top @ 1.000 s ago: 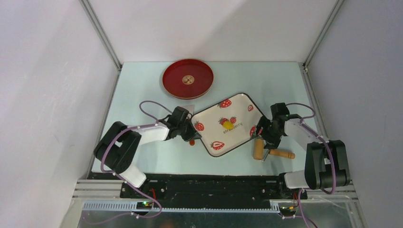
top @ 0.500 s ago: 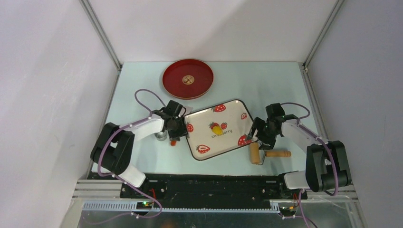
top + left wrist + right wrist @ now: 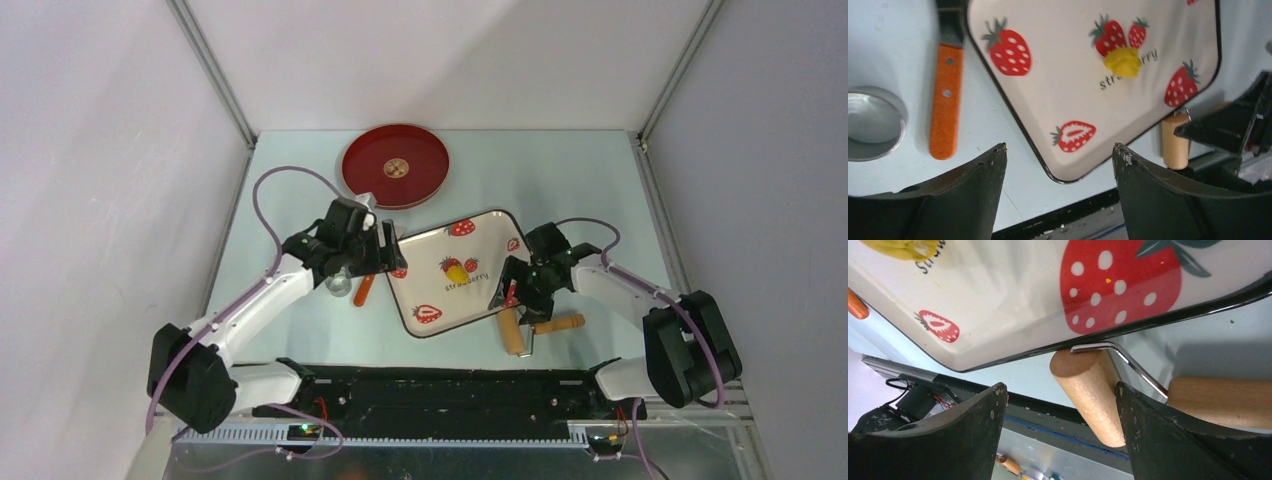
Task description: Roll out the dumpling wrappers from the dough
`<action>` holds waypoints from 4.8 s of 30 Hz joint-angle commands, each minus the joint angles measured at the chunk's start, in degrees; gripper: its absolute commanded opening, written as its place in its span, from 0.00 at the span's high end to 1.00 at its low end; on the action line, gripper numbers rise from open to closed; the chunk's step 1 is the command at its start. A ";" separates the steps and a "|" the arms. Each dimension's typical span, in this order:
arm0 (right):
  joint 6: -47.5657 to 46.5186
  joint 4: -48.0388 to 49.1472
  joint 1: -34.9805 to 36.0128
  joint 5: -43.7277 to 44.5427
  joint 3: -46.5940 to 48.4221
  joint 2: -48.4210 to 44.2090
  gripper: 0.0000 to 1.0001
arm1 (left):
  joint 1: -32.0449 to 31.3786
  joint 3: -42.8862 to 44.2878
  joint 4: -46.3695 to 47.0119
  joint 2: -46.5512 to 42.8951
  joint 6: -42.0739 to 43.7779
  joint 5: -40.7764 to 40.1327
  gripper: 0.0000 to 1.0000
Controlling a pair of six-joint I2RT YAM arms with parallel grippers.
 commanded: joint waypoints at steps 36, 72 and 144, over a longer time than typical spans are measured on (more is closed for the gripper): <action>-16.98 -7.34 -59.12 -20.46 -4.29 -16.57 0.19 | -42.12 50.70 -1.15 49.44 32.71 -6.64 0.18; -16.55 -7.63 -68.06 -19.03 -2.96 -16.81 0.19 | -45.71 52.08 -1.09 62.66 36.17 -9.14 0.98; -13.88 -3.22 13.11 -42.30 31.41 16.24 0.23 | -33.39 -4.17 4.34 -15.22 35.12 -4.72 1.00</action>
